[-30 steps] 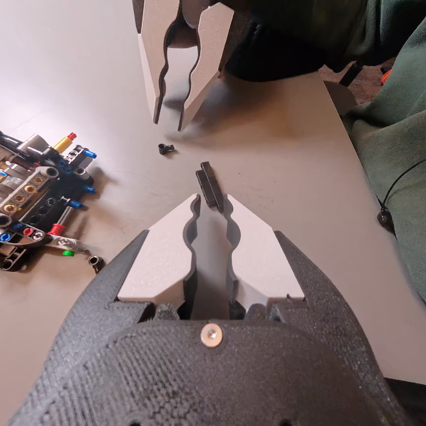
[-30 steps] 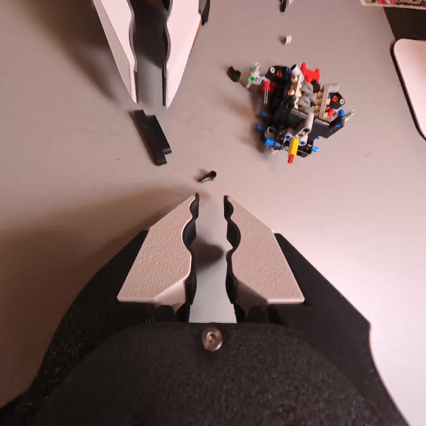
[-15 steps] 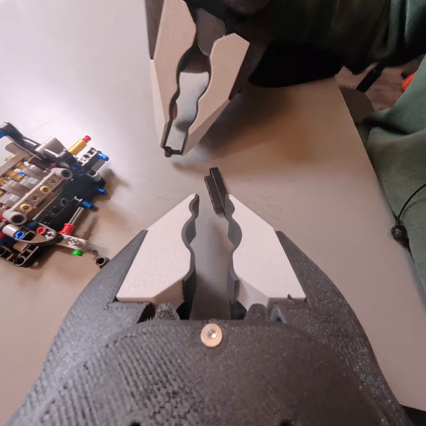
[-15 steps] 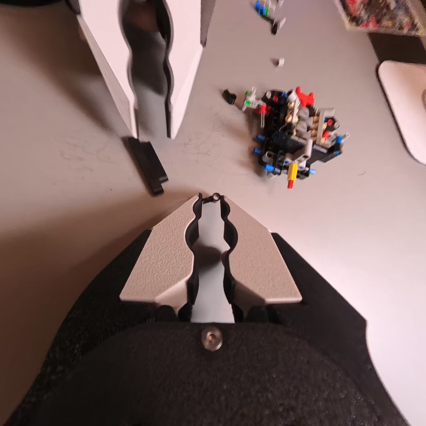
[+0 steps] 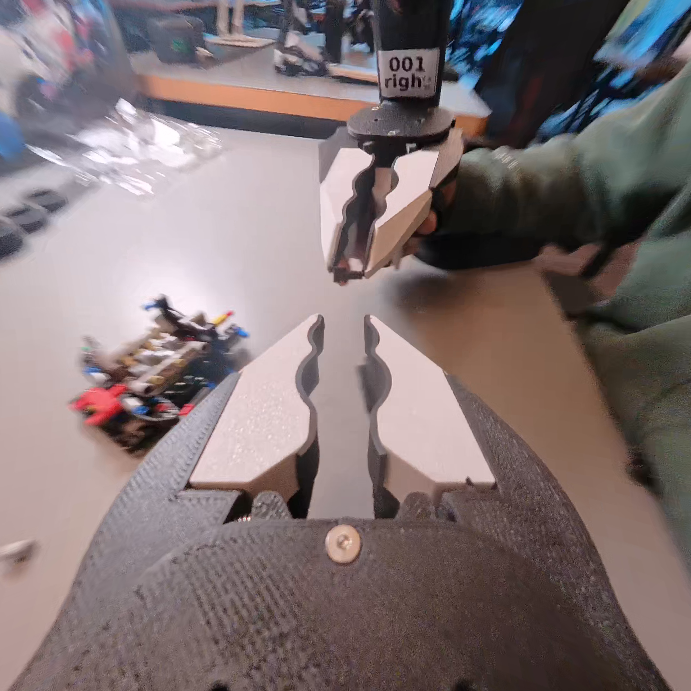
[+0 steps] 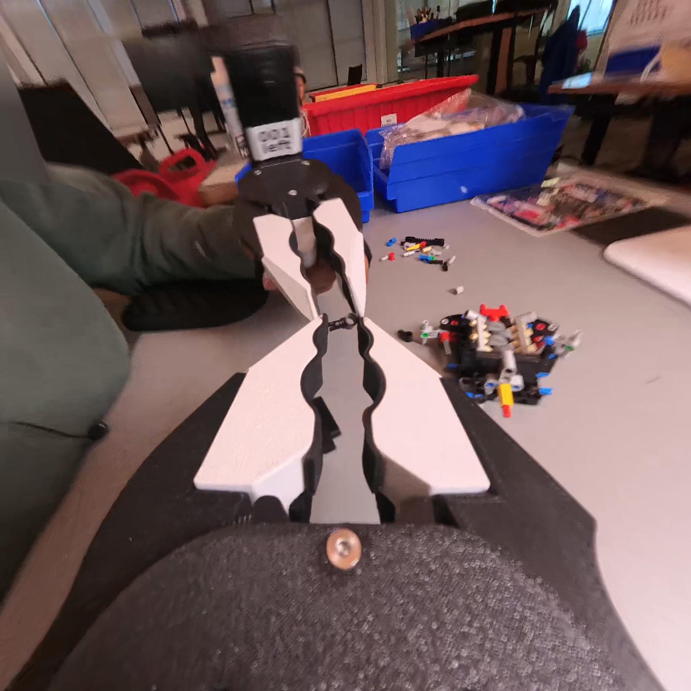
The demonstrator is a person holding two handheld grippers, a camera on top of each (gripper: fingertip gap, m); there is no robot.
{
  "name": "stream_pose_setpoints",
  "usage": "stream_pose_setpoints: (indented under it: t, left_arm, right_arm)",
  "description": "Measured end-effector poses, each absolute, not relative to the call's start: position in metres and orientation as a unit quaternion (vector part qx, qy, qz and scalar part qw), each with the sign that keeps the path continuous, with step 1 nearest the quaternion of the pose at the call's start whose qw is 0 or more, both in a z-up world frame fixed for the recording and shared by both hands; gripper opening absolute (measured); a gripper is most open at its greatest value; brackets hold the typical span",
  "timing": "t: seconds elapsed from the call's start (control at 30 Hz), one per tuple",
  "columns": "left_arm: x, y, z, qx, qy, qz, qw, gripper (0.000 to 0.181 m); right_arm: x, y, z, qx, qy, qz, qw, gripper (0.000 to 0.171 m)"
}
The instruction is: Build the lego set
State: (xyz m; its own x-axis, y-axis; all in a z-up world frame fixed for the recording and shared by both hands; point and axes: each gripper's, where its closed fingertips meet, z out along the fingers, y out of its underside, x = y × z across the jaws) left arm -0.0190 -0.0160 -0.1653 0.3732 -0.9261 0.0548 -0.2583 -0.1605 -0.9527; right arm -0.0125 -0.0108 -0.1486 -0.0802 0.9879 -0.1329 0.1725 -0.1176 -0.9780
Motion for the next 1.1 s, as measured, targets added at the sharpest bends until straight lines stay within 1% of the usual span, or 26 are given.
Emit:
stream_pose_setpoints:
  t: [0.13, 0.2, 0.33, 0.4, 0.5, 0.57, 0.63, 0.73, 0.8, 0.87, 0.93, 1.0, 1.03, 1.07, 1.1]
  left_arm:
    - [-0.011, -0.031, -0.14, -0.65, 0.331, -0.568, 0.381, 0.021]
    - [-0.011, -0.033, -0.129, -0.631, 0.293, -0.624, 0.356, 0.02]
    - [-0.007, -0.04, -0.121, -0.612, 0.271, -0.669, 0.324, 0.017]
    - [-0.004, -0.046, -0.117, -0.602, 0.275, -0.682, 0.312, 0.012]
    - [-0.003, -0.046, -0.116, -0.603, 0.271, -0.682, 0.313, 0.009]
    - [-0.005, -0.041, -0.12, -0.614, 0.28, -0.657, 0.335, 0.003]
    - [-0.007, -0.037, -0.126, -0.632, 0.313, -0.604, 0.372, 0.003]
    - [-0.009, -0.027, -0.146, -0.669, 0.393, -0.451, 0.441, 0.004]
    - [-0.009, -0.026, -0.156, -0.673, 0.446, -0.359, 0.468, 0.004]
    - [-0.008, -0.026, -0.168, -0.678, 0.48, -0.3, 0.468, 0.004]
    - [-0.005, -0.029, -0.176, -0.678, 0.505, -0.271, 0.46, 0.004]
    - [-0.005, -0.03, -0.181, -0.676, 0.524, -0.245, 0.457, 0.004]
    - [-0.005, -0.031, -0.184, -0.675, 0.532, -0.237, 0.454, 0.004]
    - [-0.004, -0.032, -0.186, -0.675, 0.538, -0.23, 0.45, 0.004]
    - [-0.004, -0.033, -0.188, -0.674, 0.543, -0.222, 0.448, 0.004]
  right_arm:
    - [-0.01, -0.025, -0.13, -0.462, -0.576, 0.458, 0.494, 0.014]
    - [-0.012, -0.033, -0.124, -0.426, -0.591, 0.436, 0.529, 0.014]
    - [-0.015, -0.043, -0.115, -0.382, -0.602, 0.401, 0.575, 0.013]
    - [-0.015, -0.044, -0.114, -0.368, -0.609, 0.378, 0.592, 0.013]
    - [-0.015, -0.045, -0.114, -0.358, -0.616, 0.354, 0.606, 0.013]
    - [-0.015, -0.041, -0.118, -0.368, -0.62, 0.346, 0.6, 0.013]
    - [-0.014, -0.04, -0.122, -0.399, -0.612, 0.389, 0.561, 0.017]
    - [-0.012, -0.035, -0.124, -0.445, -0.586, 0.446, 0.51, 0.018]
    - [-0.012, -0.027, -0.13, -0.486, -0.57, 0.46, 0.477, 0.017]
    - [-0.013, -0.029, -0.139, -0.499, -0.58, 0.464, 0.446, 0.018]
    - [-0.014, -0.031, -0.155, -0.504, -0.613, 0.428, 0.433, 0.016]
    - [-0.015, -0.034, -0.171, -0.508, -0.641, 0.394, 0.418, 0.013]
    - [-0.015, -0.036, -0.174, -0.509, -0.646, 0.394, 0.409, 0.011]
    - [-0.015, -0.035, -0.177, -0.515, -0.646, 0.389, 0.407, 0.006]
    - [-0.015, -0.035, -0.179, -0.515, -0.65, 0.387, 0.404, 0.005]
